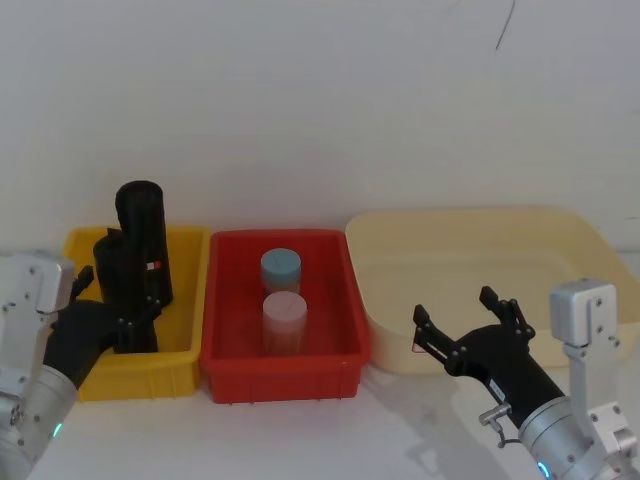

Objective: Pick up the garbage bag with the one hand and transfer it to the other hand.

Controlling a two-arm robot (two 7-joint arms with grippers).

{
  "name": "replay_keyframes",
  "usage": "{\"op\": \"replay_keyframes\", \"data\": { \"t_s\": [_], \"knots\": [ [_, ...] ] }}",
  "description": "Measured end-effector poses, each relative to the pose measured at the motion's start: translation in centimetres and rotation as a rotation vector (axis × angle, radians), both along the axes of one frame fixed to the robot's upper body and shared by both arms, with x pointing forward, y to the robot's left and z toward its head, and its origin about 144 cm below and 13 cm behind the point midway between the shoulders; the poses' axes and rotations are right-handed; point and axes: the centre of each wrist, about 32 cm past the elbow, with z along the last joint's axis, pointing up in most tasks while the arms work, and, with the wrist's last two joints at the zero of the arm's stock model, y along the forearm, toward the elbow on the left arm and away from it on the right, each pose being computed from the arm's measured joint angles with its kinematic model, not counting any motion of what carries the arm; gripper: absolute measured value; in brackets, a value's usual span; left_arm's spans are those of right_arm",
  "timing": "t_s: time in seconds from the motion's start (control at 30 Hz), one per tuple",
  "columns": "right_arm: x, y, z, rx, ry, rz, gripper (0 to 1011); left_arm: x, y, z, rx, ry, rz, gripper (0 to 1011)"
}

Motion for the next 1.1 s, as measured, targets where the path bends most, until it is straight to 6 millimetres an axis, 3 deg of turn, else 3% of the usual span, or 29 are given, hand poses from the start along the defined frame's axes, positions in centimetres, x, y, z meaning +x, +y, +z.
{"op": "replay_keyframes", "data": {
  "t_s": [0.2, 0.5, 0.8, 1.1],
  "knots": [
    [0.0, 0.0, 0.0, 0.0, 0.0, 0.0, 1000, 0.5, 0.0, 0.0, 0.0, -0.001, -0.01, 841],
    [0.0, 0.0, 0.0, 0.0, 0.0, 0.0, 1000, 1.0, 0.0, 0.2, -0.003, -0.007, -0.031, 558],
    [0.0, 0.0, 0.0, 0.0, 0.0, 0.0, 1000, 1.3, -0.3, 0.8, -0.003, -0.027, -0.068, 481],
    [0.0, 0.0, 0.0, 0.0, 0.0, 0.0, 1000, 1.6, -1.1, 3.4, 0.027, -0.098, -0.154, 466]
  ]
}}
